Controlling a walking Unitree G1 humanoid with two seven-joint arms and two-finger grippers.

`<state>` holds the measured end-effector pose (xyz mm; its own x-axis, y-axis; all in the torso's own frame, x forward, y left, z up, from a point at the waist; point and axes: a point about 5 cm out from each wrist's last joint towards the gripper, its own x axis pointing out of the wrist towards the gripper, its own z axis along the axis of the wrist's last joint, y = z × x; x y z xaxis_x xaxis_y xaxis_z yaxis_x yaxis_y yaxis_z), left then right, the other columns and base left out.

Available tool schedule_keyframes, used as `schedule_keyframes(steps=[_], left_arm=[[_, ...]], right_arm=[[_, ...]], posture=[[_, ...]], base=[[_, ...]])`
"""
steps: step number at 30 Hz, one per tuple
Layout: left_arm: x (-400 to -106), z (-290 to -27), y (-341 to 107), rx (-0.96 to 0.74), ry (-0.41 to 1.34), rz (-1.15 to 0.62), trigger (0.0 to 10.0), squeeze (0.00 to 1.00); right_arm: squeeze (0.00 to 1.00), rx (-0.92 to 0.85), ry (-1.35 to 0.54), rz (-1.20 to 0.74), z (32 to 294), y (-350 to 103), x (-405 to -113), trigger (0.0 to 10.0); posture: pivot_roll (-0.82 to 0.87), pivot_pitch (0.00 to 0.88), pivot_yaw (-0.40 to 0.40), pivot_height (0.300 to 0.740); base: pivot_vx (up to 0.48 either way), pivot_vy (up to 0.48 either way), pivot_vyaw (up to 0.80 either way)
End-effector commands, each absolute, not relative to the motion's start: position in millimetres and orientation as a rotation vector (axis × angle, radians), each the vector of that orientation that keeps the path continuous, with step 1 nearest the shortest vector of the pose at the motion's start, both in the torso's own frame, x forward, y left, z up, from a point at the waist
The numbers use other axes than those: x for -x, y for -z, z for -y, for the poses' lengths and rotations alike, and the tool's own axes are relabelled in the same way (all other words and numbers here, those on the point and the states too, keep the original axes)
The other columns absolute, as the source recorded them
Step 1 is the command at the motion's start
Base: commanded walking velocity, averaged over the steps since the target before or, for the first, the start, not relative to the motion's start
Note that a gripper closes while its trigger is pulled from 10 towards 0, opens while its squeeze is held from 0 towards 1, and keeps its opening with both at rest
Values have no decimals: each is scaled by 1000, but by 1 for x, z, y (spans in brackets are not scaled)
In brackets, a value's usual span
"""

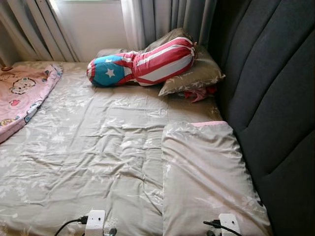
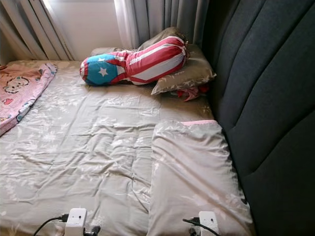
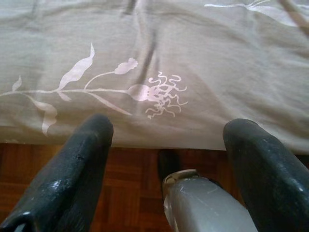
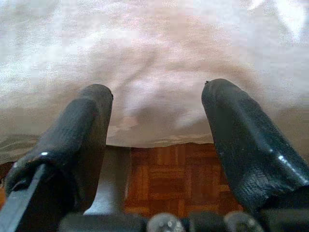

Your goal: Clean up the room

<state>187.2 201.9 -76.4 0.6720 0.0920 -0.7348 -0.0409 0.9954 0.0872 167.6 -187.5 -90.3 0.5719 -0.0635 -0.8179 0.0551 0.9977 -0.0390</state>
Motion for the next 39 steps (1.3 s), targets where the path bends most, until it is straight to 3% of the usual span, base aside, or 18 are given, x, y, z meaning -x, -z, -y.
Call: schedule_keyframes(steps=[1,6,14,31,39], left_arm=[[-184,-200,79,-47,-90,-853,10000,0],[-182,-199,80,-40,-97,-858,10000,0],[-182,-200,80,-45,-99,-864,10000,0],[-180,-201,82,-39,-110,-884,10000,0],[-178,-204,82,-39,-118,-892,10000,0]], right_arm=[[0,5,70,-950,188,90,-169,10000],[0,17,40,-936,183,89,-171,10000],[0,15,47,-924,194,88,-169,10000],[0,-12,57,-930,189,89,-167,10000],[0,-15,56,-943,189,90,-166,10000]], posture=[[3,0,-42,740],[3,0,-43,740],[6,0,-41,740],[12,0,-36,740],[14,0,-36,740]], base=[[0,0,0],[0,0,0],[0,0,773],[0,-19,0],[0,332,0]])
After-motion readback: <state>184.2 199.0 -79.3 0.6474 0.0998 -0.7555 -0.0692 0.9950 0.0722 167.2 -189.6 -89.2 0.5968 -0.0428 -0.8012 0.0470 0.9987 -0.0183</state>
